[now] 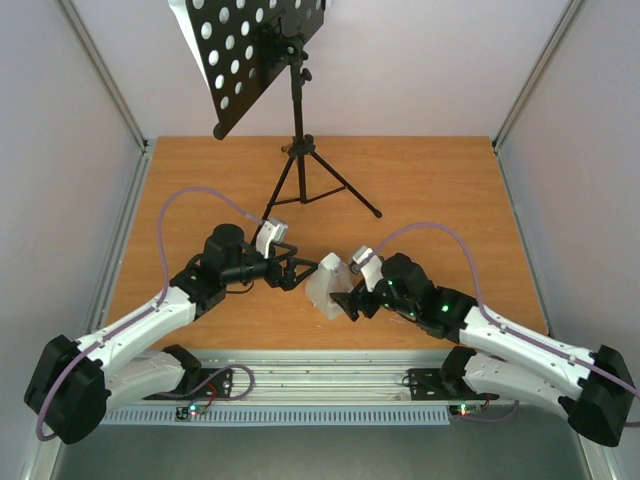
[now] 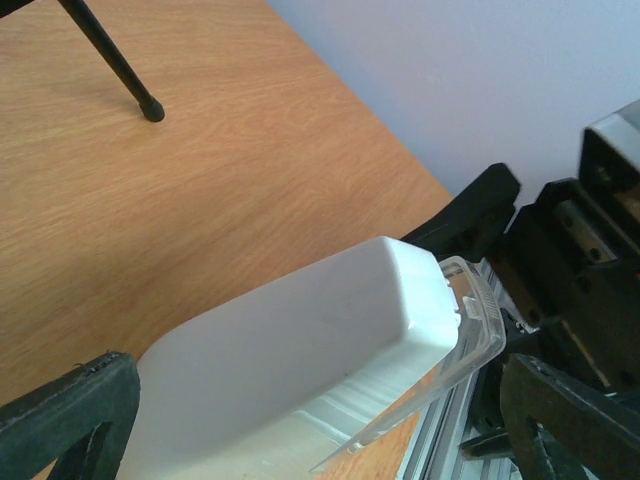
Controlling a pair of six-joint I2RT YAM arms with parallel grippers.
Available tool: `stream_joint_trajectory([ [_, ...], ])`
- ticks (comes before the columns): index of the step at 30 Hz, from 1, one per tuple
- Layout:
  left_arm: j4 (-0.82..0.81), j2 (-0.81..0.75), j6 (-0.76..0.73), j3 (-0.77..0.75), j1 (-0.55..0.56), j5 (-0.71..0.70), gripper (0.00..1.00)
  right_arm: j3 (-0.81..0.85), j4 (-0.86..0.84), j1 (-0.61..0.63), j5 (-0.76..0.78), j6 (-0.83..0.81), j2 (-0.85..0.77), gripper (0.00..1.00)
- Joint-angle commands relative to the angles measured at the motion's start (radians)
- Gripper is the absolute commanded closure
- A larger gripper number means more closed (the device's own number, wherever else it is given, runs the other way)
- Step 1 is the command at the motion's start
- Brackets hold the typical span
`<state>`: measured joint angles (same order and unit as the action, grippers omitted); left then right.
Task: Pack up the instrument practice props
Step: Adjust the cover of the metronome on the metronome.
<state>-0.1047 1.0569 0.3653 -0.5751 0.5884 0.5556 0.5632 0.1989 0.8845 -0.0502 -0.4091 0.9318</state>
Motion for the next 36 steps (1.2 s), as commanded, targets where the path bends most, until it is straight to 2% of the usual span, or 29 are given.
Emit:
stream_joint_trajectory([
  [1,0.033,-0.037,-0.026,-0.052,-0.007,-0.019,0.01,0.011,0.146,-0.004,-0.025,0.028,-0.13,0.01],
  [6,0.141,-0.055,-0.043,-0.111,0.004,-0.057,0.01,0.024,0.221,-0.004,-0.047,0.082,-0.224,0.01],
  [9,0.23,-0.049,-0.07,-0.174,0.057,-0.127,0.01,0.044,0.252,-0.005,-0.032,0.124,-0.271,0.02],
  [11,0.306,-0.024,-0.109,-0.234,0.128,-0.205,0.01,0.084,0.304,-0.004,0.061,0.152,-0.287,0.01],
  [13,0.381,0.014,-0.146,-0.296,0.195,-0.293,0.01,0.148,0.376,-0.004,0.22,0.193,-0.286,0.02],
  [17,0.447,0.064,-0.167,-0.37,0.257,-0.431,0.01,0.253,0.543,-0.004,0.554,0.275,-0.251,0.01],
  [19,0.474,0.094,-0.174,-0.405,0.275,-0.473,0.01,0.278,0.597,-0.004,0.624,0.3,-0.221,0.02],
  [25,0.527,0.173,-0.178,-0.465,0.319,-0.484,0.01,0.27,0.632,-0.004,0.678,0.363,-0.222,0.02],
  [32,0.504,0.205,-0.162,-0.474,0.336,-0.418,0.01,0.249,0.669,-0.004,0.69,0.389,-0.239,0.02],
  [36,0.527,0.247,-0.168,-0.494,0.358,-0.448,0.01,0.241,0.678,-0.004,0.688,0.395,-0.254,0.02],
])
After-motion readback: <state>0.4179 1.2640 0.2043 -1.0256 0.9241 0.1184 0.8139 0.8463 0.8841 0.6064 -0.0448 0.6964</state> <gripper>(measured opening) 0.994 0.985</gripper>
